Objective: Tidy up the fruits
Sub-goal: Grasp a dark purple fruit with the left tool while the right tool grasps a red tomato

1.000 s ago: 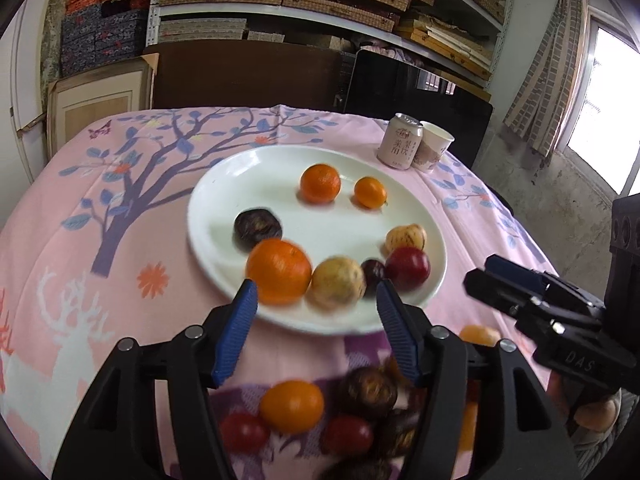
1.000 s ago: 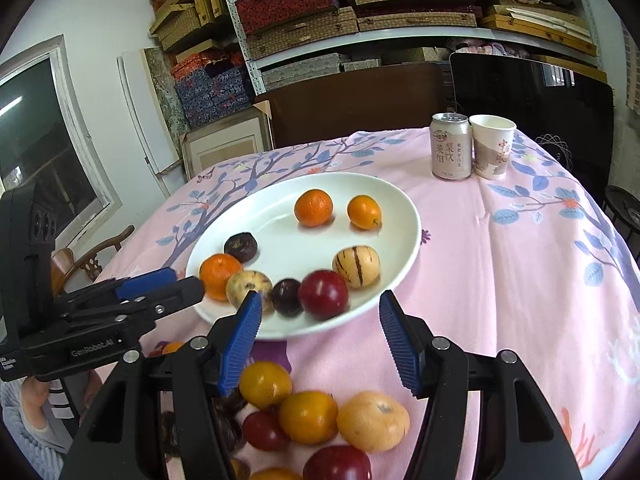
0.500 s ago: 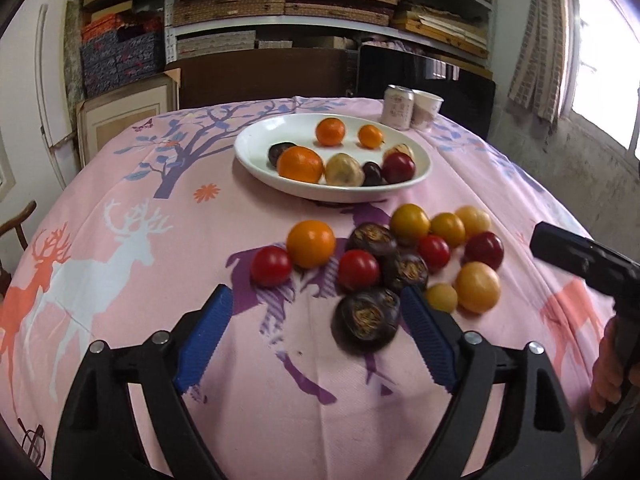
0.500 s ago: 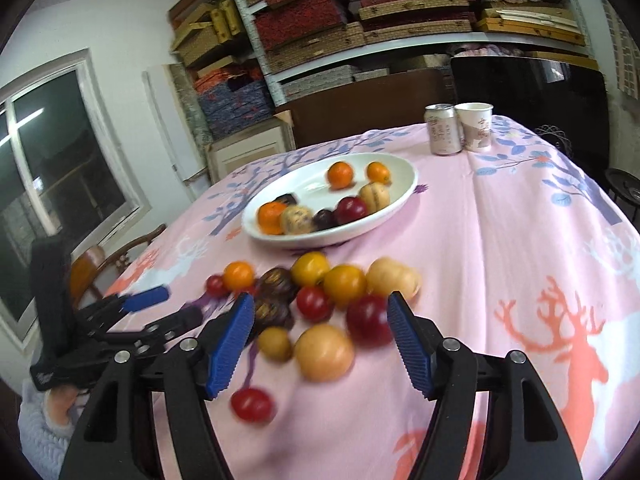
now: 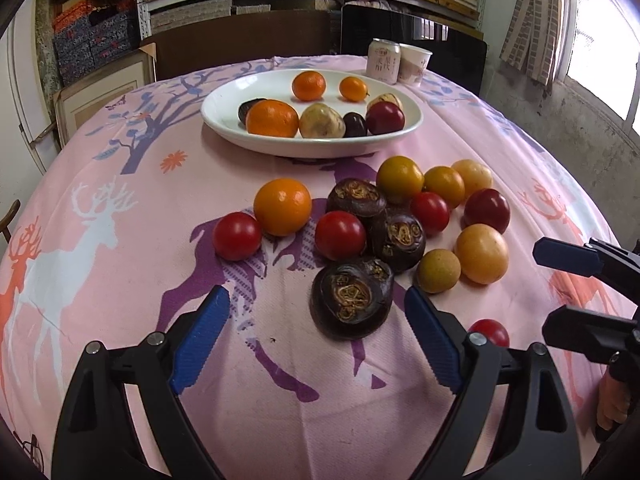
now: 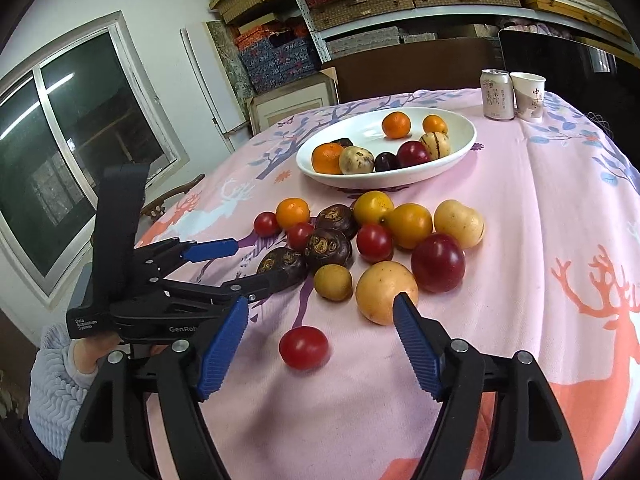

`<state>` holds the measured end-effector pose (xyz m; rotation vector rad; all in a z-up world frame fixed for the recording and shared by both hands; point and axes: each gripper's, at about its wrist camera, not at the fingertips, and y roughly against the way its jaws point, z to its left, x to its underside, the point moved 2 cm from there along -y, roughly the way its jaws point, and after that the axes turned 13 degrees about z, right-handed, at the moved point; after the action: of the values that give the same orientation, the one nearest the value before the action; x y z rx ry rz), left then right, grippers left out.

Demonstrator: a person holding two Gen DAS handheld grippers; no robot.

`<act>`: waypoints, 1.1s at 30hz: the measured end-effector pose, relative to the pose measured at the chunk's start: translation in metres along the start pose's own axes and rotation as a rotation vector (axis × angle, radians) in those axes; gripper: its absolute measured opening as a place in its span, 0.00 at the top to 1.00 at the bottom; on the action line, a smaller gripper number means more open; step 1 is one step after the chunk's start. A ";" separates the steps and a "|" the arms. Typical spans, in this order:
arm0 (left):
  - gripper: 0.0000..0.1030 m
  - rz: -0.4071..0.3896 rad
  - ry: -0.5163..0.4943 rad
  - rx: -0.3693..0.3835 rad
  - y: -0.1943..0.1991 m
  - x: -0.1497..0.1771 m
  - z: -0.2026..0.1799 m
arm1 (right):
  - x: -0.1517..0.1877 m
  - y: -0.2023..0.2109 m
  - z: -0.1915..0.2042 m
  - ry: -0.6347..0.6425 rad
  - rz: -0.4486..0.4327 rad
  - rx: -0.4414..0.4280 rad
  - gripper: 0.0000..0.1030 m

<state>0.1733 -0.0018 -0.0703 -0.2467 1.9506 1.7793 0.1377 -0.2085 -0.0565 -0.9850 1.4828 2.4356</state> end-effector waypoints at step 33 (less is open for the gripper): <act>0.57 -0.062 0.073 -0.049 0.012 -0.005 0.017 | -0.001 -0.011 -0.003 -0.002 0.070 -0.030 0.23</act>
<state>0.1763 0.0153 -0.0582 -0.3902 1.9297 1.8024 0.1449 -0.2047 -0.0652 -0.9519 1.5095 2.5124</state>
